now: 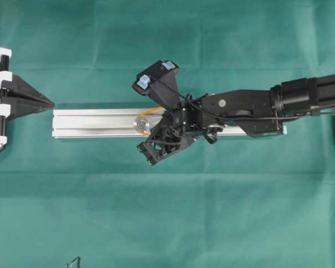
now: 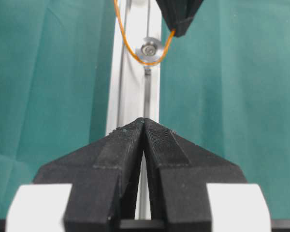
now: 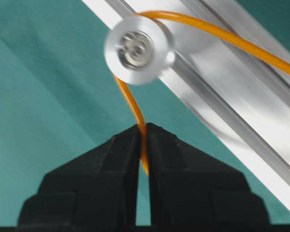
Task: Hook the rubber onto the shaft.
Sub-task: 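Open the right gripper to release the band around the knob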
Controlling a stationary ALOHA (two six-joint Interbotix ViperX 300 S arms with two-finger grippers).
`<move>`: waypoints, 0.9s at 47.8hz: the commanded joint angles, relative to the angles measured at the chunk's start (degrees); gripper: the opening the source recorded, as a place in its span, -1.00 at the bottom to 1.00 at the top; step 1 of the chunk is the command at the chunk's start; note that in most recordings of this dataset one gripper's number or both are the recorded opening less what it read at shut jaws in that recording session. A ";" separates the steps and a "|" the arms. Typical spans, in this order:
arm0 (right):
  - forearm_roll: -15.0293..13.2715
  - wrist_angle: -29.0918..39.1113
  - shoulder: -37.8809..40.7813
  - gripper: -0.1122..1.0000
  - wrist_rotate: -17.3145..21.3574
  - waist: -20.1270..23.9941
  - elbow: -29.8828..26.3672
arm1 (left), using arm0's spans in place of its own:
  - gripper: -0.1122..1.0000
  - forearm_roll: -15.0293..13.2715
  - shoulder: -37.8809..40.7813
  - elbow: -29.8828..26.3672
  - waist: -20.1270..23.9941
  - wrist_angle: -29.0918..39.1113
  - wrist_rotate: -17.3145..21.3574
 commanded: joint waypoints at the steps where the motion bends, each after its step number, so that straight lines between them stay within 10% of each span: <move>1: -0.44 -0.26 -2.99 -0.67 0.09 0.18 0.18 | -0.80 0.00 0.44 -1.49 -0.09 -0.26 0.09; 43: -2.02 0.00 -4.31 -0.65 -0.26 0.18 1.58 | -0.80 0.00 0.44 -1.49 -0.09 -0.26 0.18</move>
